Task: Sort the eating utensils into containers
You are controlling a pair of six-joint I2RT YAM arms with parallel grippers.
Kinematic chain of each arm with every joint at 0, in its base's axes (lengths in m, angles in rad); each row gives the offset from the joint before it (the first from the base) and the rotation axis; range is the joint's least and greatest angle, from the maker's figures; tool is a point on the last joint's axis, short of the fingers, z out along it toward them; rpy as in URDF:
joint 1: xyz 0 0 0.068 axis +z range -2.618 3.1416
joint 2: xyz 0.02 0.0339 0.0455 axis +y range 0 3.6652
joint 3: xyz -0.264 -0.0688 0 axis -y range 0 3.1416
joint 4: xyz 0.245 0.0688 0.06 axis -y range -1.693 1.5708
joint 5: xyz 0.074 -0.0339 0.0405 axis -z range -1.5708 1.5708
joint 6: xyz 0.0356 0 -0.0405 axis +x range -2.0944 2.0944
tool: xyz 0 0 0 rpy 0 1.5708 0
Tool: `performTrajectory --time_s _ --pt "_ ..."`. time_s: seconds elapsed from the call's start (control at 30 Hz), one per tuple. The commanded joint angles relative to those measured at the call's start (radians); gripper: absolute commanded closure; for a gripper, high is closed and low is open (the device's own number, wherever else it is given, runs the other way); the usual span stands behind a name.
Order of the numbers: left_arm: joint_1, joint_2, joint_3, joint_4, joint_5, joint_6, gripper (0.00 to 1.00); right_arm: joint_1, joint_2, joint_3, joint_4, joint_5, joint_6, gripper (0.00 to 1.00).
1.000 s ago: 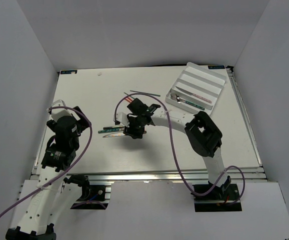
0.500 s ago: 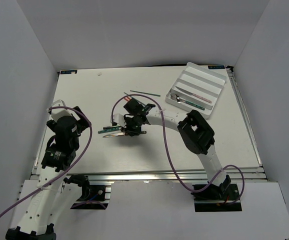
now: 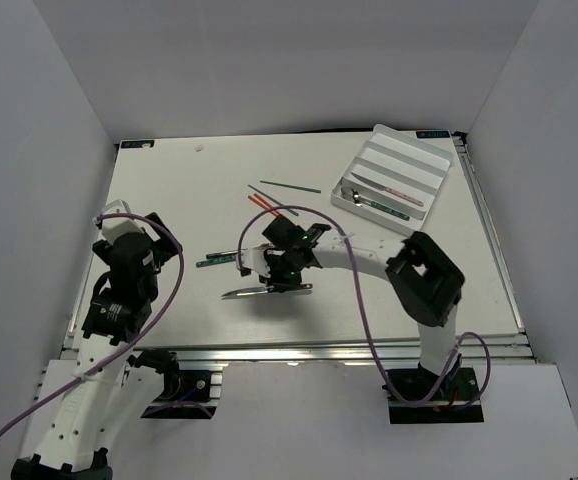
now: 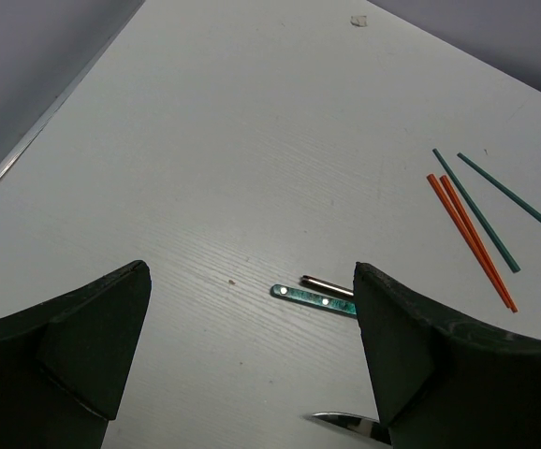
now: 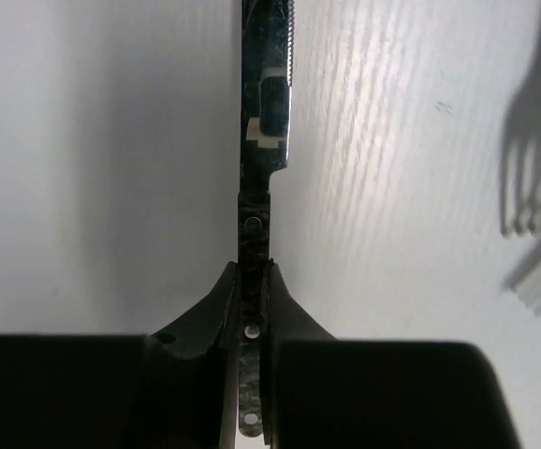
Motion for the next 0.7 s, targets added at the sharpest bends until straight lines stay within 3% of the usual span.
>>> performTrajectory --time_s 0.0,0.13,0.23,0.37,0.47,0.57,0.67 --pt "-0.002 -0.014 -0.001 0.005 -0.006 0.004 0.02 -0.064 -0.184 -0.042 0.066 0.008 0.008 1.00" --pt "-0.002 -0.026 -0.001 0.005 -0.003 0.004 0.02 -0.229 -0.268 -0.039 0.063 0.072 0.012 1.00" --pt "-0.002 -0.035 -0.003 0.005 0.000 0.004 0.02 -0.381 -0.266 -0.033 0.077 0.204 0.024 1.00" --pt "-0.008 -0.054 -0.009 0.010 0.009 0.002 0.02 -0.530 -0.209 -0.013 0.293 0.554 -0.008 1.00" --pt "-0.023 -0.052 -0.009 0.011 0.023 0.004 0.02 -0.598 -0.111 0.077 0.417 0.715 -0.084 1.00" --pt "-0.029 -0.043 -0.007 0.010 0.020 0.004 0.02 -0.647 -0.066 0.080 0.598 0.752 -0.133 1.00" --pt "-0.031 -0.041 -0.009 0.014 0.032 0.005 0.02 -0.687 -0.022 0.129 0.608 0.685 -0.140 1.00"
